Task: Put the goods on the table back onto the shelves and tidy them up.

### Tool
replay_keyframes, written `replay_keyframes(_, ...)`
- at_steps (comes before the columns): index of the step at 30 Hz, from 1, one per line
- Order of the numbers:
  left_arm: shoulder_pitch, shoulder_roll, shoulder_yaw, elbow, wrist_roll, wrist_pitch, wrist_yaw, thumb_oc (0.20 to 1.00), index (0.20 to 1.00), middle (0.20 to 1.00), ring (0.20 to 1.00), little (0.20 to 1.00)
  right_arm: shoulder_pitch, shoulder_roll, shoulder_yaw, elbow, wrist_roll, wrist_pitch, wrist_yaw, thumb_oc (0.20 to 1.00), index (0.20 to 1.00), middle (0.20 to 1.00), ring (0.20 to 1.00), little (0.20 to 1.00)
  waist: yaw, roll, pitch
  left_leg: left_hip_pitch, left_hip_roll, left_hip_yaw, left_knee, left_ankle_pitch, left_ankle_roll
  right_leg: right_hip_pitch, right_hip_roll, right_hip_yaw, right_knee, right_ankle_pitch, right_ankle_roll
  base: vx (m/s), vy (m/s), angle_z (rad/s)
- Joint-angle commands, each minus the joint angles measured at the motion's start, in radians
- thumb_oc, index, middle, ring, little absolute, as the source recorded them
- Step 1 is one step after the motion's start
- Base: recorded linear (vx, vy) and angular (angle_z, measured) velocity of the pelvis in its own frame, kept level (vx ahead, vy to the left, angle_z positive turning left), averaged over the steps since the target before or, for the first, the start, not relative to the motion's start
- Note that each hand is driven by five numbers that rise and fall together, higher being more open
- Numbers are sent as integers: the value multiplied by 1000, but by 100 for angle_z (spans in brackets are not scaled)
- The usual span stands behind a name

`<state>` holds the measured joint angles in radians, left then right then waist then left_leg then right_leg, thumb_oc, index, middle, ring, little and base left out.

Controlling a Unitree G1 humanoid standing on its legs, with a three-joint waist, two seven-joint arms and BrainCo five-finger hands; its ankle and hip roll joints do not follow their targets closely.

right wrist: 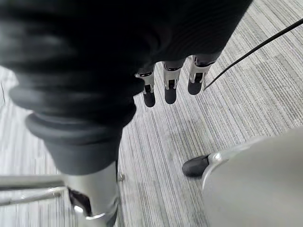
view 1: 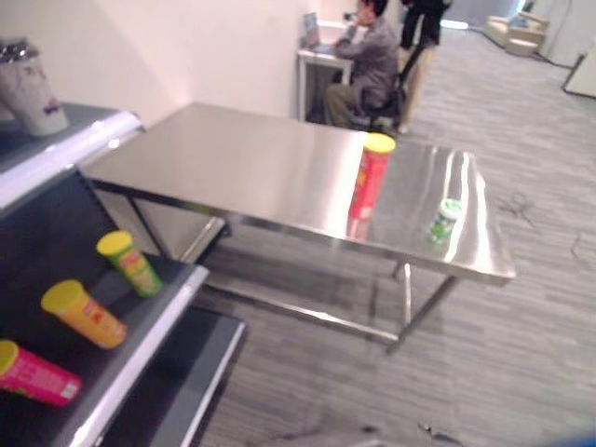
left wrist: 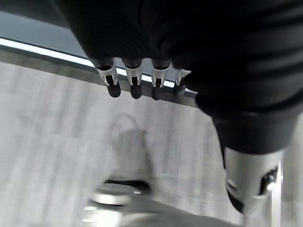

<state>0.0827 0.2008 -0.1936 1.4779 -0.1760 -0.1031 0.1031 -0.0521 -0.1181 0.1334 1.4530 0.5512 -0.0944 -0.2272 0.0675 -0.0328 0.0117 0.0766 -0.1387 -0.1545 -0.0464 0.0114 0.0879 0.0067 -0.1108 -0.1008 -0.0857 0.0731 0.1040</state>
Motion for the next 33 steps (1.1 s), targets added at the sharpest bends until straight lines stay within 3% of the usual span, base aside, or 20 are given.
replay_keyframes(1, -88, -22, -3, 44, 10, -4, -1, 1000, 1000, 1000, 1000, 1000, -23, -34, 13, -10, -50, -22, -8, 1000, 1000, 1000, 1000, 1000, 25, 40, 3, 13, 117, -79, -41, -22, -94, -9, 38, -14, -2, -3, 20, 113, -155, 32)
replay_keyframes(7, -73, -19, -26, 5, 74, -16, 4, 1000, 1000, 1000, 1000, 1000, -17, -98, 34, -216, -144, -46, -27, 1000, 1000, 1000, 1000, 1000, 9, 37, 1, 11, 152, -71, -41, -28, -118, -2, 62, -10, -2, -31, 11, 66, -99, 10)
replay_keyframes(8, -64, -14, -21, 0, 82, -17, -14, 1000, 1000, 1000, 1000, 1000, 2, -162, -10, -347, -117, -66, -20, 1000, 1000, 1000, 1000, 1000, -3, 33, 1, 12, 167, -62, -41, -31, -129, -1, 73, -3, -2, -39, 9, 49, -79, -7)
replay_keyframes(9, -64, -14, -21, 0, 82, -17, -14, 1000, 1000, 1000, 1000, 1000, 2, -162, -10, -347, -117, -66, -21, 1000, 1000, 1000, 1000, 1000, -3, 33, 1, 12, 167, -62, -41, -31, -129, -1, 73, -3, -2, -39, 9, 80, -129, -11)
replay_keyframes(11, -53, -12, 14, 4, 89, -16, -33, 1000, 1000, 1000, 1000, 1000, 78, -247, -79, -622, -127, -103, -11, 1000, 1000, 1000, 1000, 1000, -25, 29, 2, 18, 184, -54, -41, -35, -137, 3, 85, 6, -2, -47, 5, 71, -96, -13)
replay_keyframes(13, -51, -16, 26, 3, 96, -18, -47, 1000, 1000, 1000, 1000, 1000, 120, -294, -155, -729, -105, -142, -2, 1000, 1000, 1000, 1000, 1000, -40, 28, 1, 23, 192, -49, -41, -40, -141, 6, 93, 14, -2, -53, 1, 71, -66, -19)
replay_keyframes(19, -56, -22, -8, -6, 139, -22, -82, 1000, 1000, 1000, 1000, 1000, 177, -358, -288, -771, -39, -152, 25, 1000, 1000, 1000, 1000, 1000, -63, 27, -6, 28, 207, -41, -41, -45, -148, 12, 103, 24, -2, -60, -4, 59, -41, -9)
replay_keyframes(22, -64, -17, -34, -1, 159, -12, -103, 1000, 1000, 1000, 1000, 1000, 193, -422, -336, -719, -6, -122, 31, 1000, 1000, 1000, 1000, 1000, -71, 19, -10, 26, 213, -37, -41, -45, -154, 13, 106, 26, -2, -62, -7, 36, -34, -4)
replay_keyframes(24, -73, -9, -33, 7, 151, -1, -118, 1000, 1000, 1000, 1000, 1000, 195, -471, -364, -785, -2, -100, 32, 1000, 1000, 1000, 1000, 1000, -76, 14, -10, 22, 214, -36, -41, -44, -157, 12, 106, 30, -2, -61, -7, 31, -31, -6)
replay_keyframes(27, -70, -6, 0, -17, 148, -3, -117, 1000, 1000, 1000, 1000, 1000, 244, -502, -433, -1035, -143, -124, -6, 1000, 1000, 1000, 1000, 1000, -83, 14, -10, 17, 212, -41, -41, -39, -155, 9, 101, 31, -2, -56, -6, 22, -13, -14)
replay_keyframes(31, -60, -12, -19, -57, 165, -11, -121, 1000, 1000, 1000, 1000, 1000, 232, -554, -473, -1198, -227, -153, -19, 1000, 1000, 1000, 1000, 1000, -78, 22, -11, 25, 217, -38, -41, -55, -154, 17, 105, 32, -2, -66, -7, 36, 5, -2)
replay_keyframes(33, -39, -1, -65, -111, 198, -24, -149, 1000, 1000, 1000, 1000, 1000, 153, -699, -432, -1400, -388, -164, 25, 1000, 1000, 1000, 1000, 1000, -60, 24, -15, 24, 217, -40, -41, -55, -153, 18, 103, 29, -2, -67, -5, 23, 26, 4)
